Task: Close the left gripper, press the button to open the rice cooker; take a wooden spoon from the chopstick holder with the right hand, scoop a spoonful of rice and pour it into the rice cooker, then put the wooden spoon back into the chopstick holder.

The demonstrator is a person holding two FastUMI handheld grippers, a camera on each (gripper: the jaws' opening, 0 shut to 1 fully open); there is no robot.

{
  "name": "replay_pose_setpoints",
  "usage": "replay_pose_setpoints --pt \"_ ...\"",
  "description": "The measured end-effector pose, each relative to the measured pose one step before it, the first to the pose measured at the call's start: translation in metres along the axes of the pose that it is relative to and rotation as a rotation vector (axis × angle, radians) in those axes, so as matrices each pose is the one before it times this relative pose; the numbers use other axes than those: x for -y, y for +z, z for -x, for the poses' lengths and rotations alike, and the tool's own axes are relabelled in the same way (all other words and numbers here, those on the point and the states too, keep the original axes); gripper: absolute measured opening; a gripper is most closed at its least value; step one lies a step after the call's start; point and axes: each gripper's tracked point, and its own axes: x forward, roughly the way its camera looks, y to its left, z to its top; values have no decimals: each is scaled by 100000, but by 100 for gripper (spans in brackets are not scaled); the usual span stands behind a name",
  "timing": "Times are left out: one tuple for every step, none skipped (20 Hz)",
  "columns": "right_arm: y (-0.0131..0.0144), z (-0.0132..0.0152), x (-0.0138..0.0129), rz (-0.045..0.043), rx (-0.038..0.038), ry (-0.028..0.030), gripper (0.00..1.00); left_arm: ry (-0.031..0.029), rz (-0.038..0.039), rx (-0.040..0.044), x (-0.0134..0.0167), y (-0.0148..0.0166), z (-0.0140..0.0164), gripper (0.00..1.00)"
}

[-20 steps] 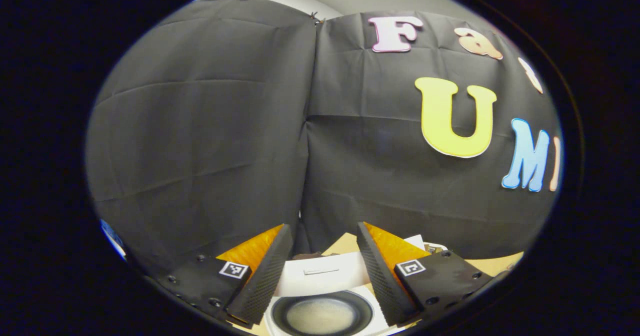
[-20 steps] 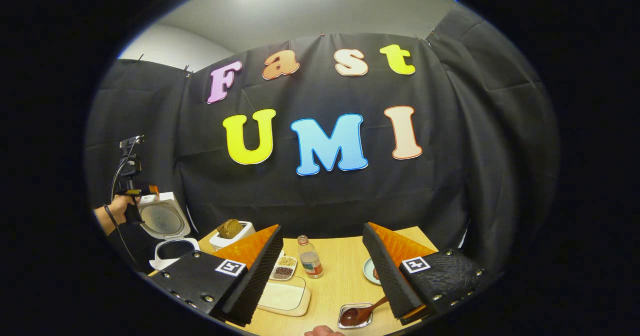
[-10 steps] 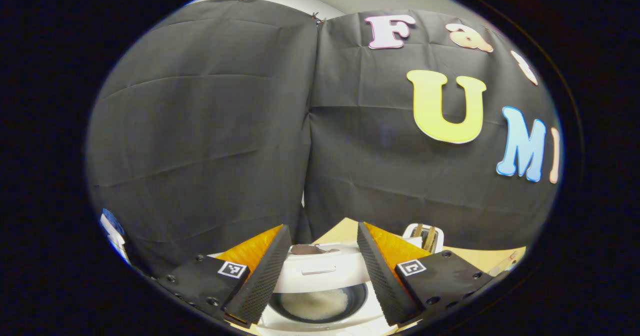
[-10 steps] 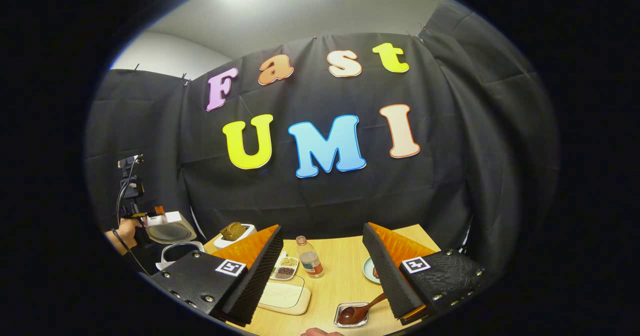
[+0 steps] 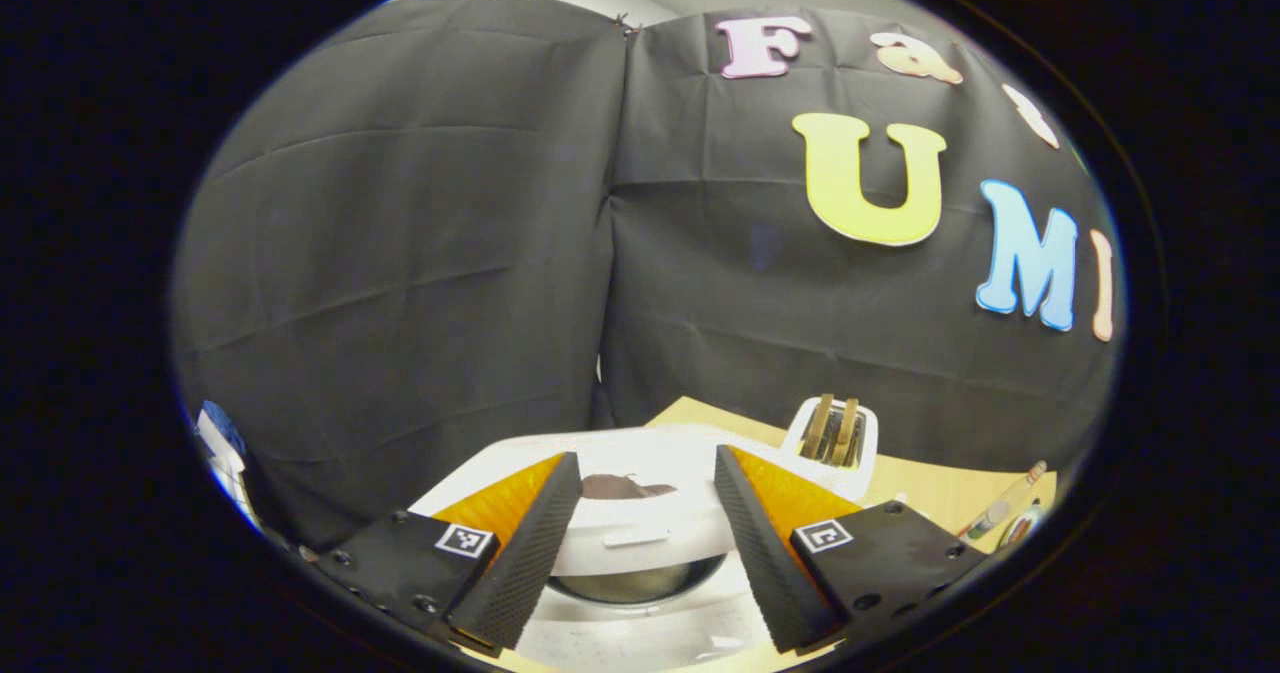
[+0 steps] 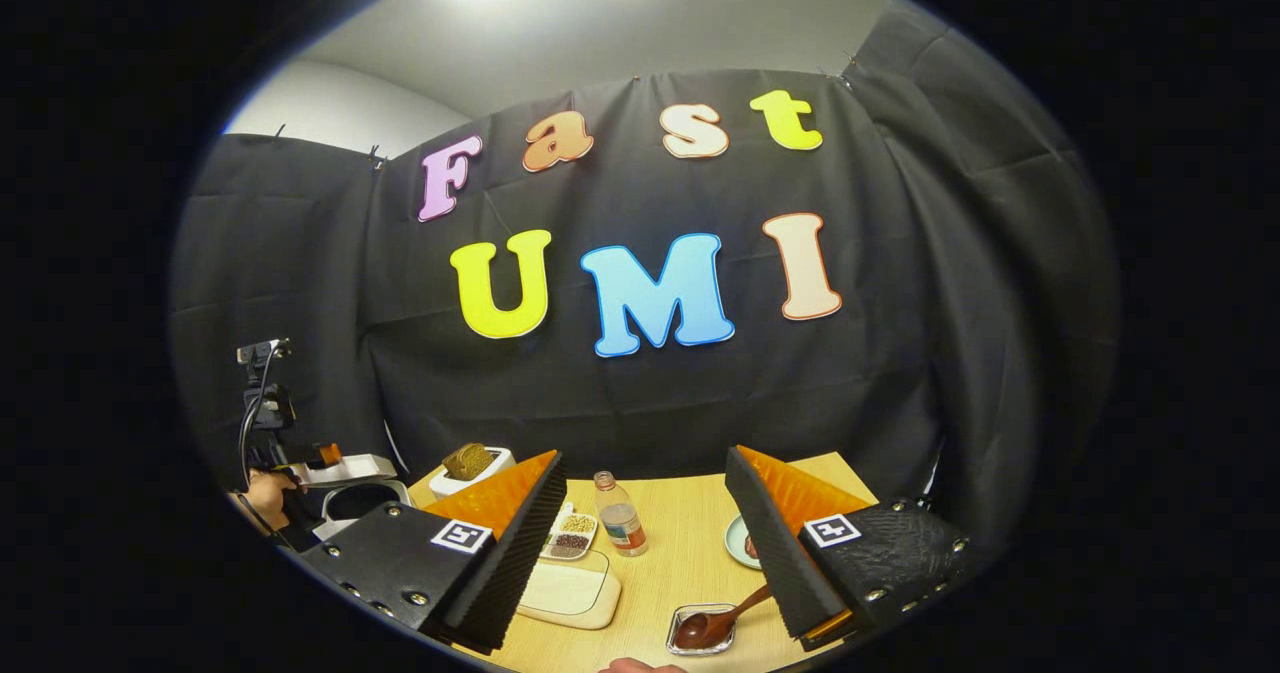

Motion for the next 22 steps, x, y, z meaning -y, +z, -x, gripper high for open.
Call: replay_pose_setpoints --pt "-157 -141 -115 47 -543 293 98 -56 577 -1175 -156 -541 155 94" --pt "-63 -22 -119 38 -442 352 98 30 -63 -834 -47 -413 -6 92" --pt "-4 -56 -176 60 -286 305 98 479 -449 -339 38 -498 -177 94" --pt "31 -52 -131 135 -254 257 98 770 -460 -262 -55 -261 -76 98" --pt "-11 7 -188 348 -241 326 98 616 -63 -588 -46 -283 86 90" --pt "75 -7 -109 498 -70 198 98 394 6 -889 -152 -536 50 90" --pt "12 31 -142 445 51 100 98 62 -379 -567 43 -647 -213 90" --pt "155 36 -122 274 307 193 98 -149 -579 -510 112 -216 -61 92" --pt "18 10 -190 288 125 153 98 -428 -381 -375 114 -532 -189 94" --pt "-149 94 -62 395 -260 73 98 -378 36 -815 112 -342 -284 94" --pt "-267 35 -119 319 -538 130 98 -424 479 -1818 8 -605 -206 95" --pt "-164 37 -11 115 -498 -73 98 -435 637 -2020 22 -616 -150 91" --pt "-107 69 -2 -204 -257 -117 98 -246 -244 -1429 27 -585 -130 91" --pt "-2 35 -11 -318 -168 -285 98 -177 -427 -833 30 -332 -173 95" --pt "119 227 -24 -569 42 -290 98 -57 -650 -39 -39 -219 4 95" --pt "363 192 29 -611 1157 -216 98 -65 -710 -83 171 -165 -185 95" --pt "312 -47 75 194 810 -620 98 -176 -304 -142 129 -176 -68 95" --pt "115 -36 70 571 211 -447 98 -93 -189 -462 26 -170 -40 95" --pt "-116 5 -53 265 -63 18 98 -141 104 -963 -39 -299 -140 95" --pt "3 -2 -101 1 -208 108 98 -132 24 -1033 -51 -332 -108 95" --pt "-84 11 -18 14 -221 -42 98 -175 -371 -712 0 -347 -246 93" --pt "-3 -9 -21 18 -179 -126 98 -197 -507 -495 41 -325 -147 93"
